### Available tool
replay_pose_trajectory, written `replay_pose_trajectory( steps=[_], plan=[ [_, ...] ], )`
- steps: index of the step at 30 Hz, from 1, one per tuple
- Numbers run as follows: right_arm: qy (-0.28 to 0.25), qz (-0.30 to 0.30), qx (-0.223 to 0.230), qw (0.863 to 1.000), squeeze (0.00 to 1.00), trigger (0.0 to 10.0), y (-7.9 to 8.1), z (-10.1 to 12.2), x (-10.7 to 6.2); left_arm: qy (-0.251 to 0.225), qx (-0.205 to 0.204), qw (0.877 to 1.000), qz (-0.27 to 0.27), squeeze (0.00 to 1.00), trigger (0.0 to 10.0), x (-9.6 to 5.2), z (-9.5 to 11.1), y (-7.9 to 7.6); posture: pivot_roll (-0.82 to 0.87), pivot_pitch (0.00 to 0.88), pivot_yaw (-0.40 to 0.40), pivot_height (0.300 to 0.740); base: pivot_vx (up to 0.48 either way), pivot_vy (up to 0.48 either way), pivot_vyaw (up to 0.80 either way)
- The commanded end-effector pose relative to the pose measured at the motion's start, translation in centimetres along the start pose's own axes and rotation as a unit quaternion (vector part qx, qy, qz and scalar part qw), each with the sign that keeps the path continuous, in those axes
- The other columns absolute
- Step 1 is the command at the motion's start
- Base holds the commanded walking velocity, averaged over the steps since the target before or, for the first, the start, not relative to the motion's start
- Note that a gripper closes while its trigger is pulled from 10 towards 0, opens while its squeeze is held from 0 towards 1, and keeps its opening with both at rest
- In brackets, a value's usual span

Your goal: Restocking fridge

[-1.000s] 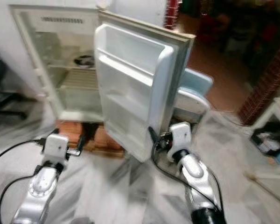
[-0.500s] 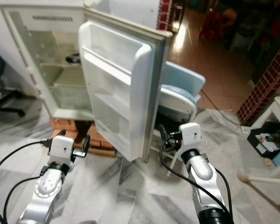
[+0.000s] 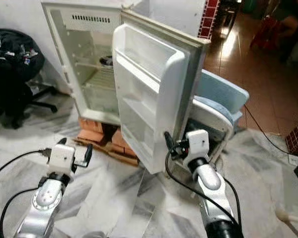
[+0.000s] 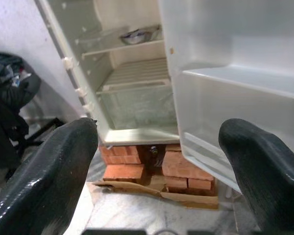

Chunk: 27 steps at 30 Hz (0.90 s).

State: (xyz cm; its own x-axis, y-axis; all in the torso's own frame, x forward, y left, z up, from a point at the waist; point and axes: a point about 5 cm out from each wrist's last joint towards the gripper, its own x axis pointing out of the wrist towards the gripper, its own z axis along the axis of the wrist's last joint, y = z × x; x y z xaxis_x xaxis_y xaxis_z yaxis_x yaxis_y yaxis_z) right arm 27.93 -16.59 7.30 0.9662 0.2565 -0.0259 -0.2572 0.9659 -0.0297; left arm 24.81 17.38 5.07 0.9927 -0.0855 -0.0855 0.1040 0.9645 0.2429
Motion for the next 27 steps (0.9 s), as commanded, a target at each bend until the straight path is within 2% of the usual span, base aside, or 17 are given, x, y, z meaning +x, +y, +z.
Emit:
replay_pose_trajectory(
  steps=[1, 6, 9, 12, 19, 20, 27],
  plan=[
    [-0.002, -0.003, -0.006, 1.0, 0.0, 10.0, -0.2, 0.2, 0.2, 0.001, -0.003, 1.0, 0.002, 0.0, 10.0, -0.1, -0.1, 0.0, 0.05, 0.0, -0.056, 0.74, 0.244, 0.0, 0.0],
    [-0.005, -0.004, -0.008, 1.0, 0.0, 10.0, -0.1, 0.4, 0.5, 0.001, -0.003, 1.0, 0.002, 0.0, 10.0, 0.0, -0.1, -0.1, 0.04, 0.0, -0.058, 0.74, 0.049, 0.0, 0.0],
    [-0.01, -0.026, -0.015, 1.0, 0.0, 10.0, -0.6, 0.8, 1.0, 0.008, -0.005, 1.0, 0.005, 0.0, 10.0, 0.0, -0.3, 0.0, 0.04, 0.0, -0.06, 0.74, 0.0, 0.0, 0.0],
    [-0.012, -0.043, -0.001, 0.999, 0.0, 10.0, -1.0, 1.1, 1.6, 0.013, -0.008, 1.0, 0.005, 0.0, 10.0, -0.2, -0.5, -0.2, 0.05, 0.0, -0.062, 0.74, 0.0, 0.0, 0.0],
    [-0.026, -0.05, 0.02, 0.998, 0.0, 10.0, -1.5, 3.0, 4.4, 0.047, -0.002, 0.999, 0.002, 0.0, 10.0, -1.0, -1.7, -0.6, 0.07, 0.0, -0.072, 0.74, 0.0, 0.0, 0.0],
    [-0.02, -0.062, 0.021, 0.998, 0.0, 10.0, -1.7, 3.3, 5.2, 0.057, -0.002, 0.998, 0.004, 0.0, 10.0, -1.5, -2.1, -0.5, 0.08, 0.0, -0.077, 0.74, 0.0, 0.0, 0.0],
    [0.027, -0.123, 0.032, 0.992, 0.0, 10.0, -2.0, 4.0, 8.0, 0.074, 0.006, 0.997, 0.01, 0.0, 10.0, -2.7, -2.6, -0.4, 0.13, 0.0, -0.095, 0.74, 0.0, 0.0, 0.0]
  ],
)
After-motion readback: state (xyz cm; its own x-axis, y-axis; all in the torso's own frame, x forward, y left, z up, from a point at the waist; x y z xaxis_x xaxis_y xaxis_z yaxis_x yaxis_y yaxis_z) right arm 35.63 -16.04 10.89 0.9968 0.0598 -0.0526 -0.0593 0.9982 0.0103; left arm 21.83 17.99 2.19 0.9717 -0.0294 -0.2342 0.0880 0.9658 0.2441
